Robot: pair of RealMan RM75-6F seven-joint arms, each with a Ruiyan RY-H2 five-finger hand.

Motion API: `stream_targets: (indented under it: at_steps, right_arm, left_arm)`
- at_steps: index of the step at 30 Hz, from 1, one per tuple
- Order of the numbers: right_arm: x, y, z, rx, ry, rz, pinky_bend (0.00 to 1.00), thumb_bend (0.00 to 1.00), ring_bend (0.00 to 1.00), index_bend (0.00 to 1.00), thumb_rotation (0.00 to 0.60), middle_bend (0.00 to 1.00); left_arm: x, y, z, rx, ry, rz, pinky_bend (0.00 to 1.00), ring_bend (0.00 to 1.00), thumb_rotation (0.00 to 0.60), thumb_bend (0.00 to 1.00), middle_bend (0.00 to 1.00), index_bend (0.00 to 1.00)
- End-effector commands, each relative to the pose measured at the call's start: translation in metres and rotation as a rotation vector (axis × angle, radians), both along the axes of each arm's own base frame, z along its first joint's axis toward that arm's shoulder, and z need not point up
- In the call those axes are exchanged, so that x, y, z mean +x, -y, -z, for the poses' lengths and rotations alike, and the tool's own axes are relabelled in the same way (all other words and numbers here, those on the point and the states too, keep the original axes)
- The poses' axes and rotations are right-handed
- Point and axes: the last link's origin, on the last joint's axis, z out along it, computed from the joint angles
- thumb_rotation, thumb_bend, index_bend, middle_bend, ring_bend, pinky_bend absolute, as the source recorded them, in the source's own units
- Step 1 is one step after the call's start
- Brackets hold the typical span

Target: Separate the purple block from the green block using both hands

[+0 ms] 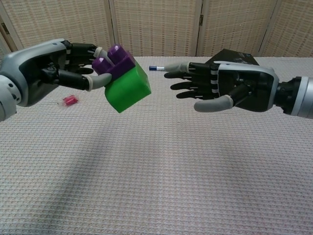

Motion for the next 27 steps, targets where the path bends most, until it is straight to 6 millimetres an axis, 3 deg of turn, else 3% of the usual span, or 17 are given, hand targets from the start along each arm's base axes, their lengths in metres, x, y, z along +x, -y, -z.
stream_targets:
  at_steps: [1,27]
  right_arm:
    - [0.008,0.001,0.004,0.004,0.019,-0.011,0.00,0.30,0.00,0.00,0.600,0.00]
    - [0.033,0.001,0.036,0.033,0.107,0.006,0.00,0.30,0.00,0.01,0.600,0.00]
  left_arm:
    - [0.001,0.000,0.001,-0.005,-0.003,0.001,0.00,0.05,0.600,0.55,0.30,0.81]
    - [0.007,0.004,0.011,-0.019,-0.013,0.012,0.00,0.05,0.600,0.56,0.31,0.81]
